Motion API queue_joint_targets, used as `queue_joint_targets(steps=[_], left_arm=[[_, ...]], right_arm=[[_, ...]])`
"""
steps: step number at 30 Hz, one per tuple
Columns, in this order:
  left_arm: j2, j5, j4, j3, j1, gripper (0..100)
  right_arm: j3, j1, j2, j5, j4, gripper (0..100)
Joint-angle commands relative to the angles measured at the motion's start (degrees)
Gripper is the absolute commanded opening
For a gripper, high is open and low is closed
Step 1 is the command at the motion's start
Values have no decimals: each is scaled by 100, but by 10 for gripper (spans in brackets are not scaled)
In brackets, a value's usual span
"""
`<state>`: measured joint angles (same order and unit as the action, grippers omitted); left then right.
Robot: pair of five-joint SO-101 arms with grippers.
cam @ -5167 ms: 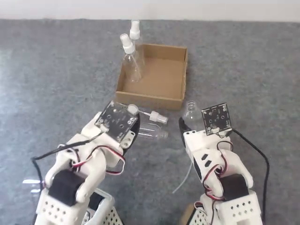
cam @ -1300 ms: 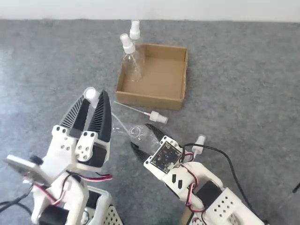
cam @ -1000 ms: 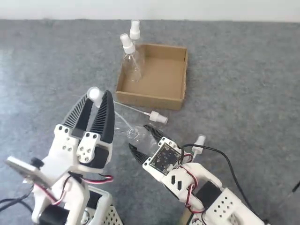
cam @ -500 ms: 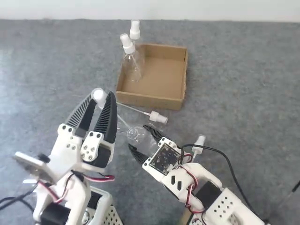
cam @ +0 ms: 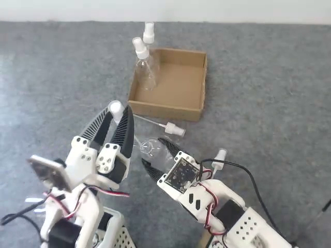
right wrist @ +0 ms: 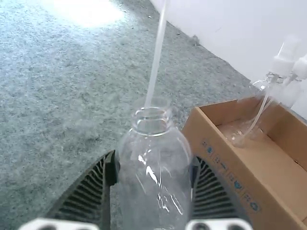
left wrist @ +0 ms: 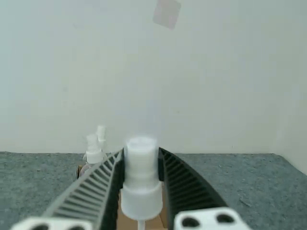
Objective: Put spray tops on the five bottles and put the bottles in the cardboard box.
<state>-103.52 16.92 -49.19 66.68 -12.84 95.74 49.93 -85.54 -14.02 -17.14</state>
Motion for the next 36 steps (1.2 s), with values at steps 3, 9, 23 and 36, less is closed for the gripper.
queue_joint_targets(steps=[3, 9, 23, 36], left_arm=[[-123, -88, -35, 145, -53, 12], [-123, -193, -44, 163, -53, 12], [-123, -202, -18, 286, -62, 12], [-123, -686, -9, 444, -633, 12]], right_arm=[[114, -4, -101, -53, -13, 47], [114, -4, -101, -53, -13, 47], [114, -338, -110, -44, 40, 47], [114, -347, -110, -44, 48, 47]])
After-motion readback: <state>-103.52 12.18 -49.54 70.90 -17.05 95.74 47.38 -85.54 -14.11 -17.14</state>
